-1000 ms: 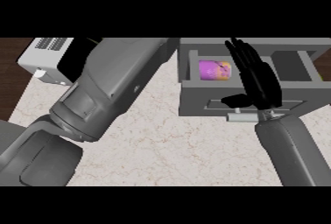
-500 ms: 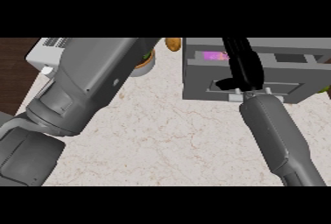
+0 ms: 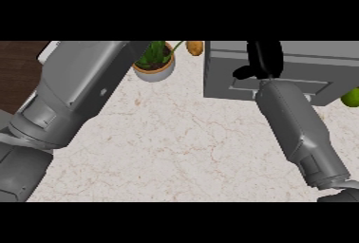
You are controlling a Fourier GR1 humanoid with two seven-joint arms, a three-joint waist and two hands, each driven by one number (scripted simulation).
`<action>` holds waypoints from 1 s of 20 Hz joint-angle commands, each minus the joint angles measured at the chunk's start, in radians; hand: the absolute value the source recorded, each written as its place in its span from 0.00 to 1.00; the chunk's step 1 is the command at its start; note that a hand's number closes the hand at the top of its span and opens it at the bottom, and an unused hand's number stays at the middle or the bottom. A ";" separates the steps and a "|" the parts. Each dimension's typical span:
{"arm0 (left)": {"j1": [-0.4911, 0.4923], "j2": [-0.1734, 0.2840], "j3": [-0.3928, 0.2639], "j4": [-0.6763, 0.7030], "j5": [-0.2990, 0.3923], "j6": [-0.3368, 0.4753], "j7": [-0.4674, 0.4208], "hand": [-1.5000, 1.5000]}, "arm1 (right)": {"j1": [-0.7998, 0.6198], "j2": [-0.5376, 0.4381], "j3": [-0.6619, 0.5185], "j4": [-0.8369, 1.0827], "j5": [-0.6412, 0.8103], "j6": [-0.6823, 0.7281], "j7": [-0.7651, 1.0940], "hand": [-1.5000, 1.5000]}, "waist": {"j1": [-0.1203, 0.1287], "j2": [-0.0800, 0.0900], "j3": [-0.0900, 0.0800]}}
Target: Pick up the can, place it into the drawer and close the drawer
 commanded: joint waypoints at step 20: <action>0.246 0.111 -0.038 -0.353 -0.015 -0.024 0.102 0.00 | -0.299 -0.022 -0.193 0.230 -0.142 0.007 -0.172 0.00 | 0.048 0.008 0.003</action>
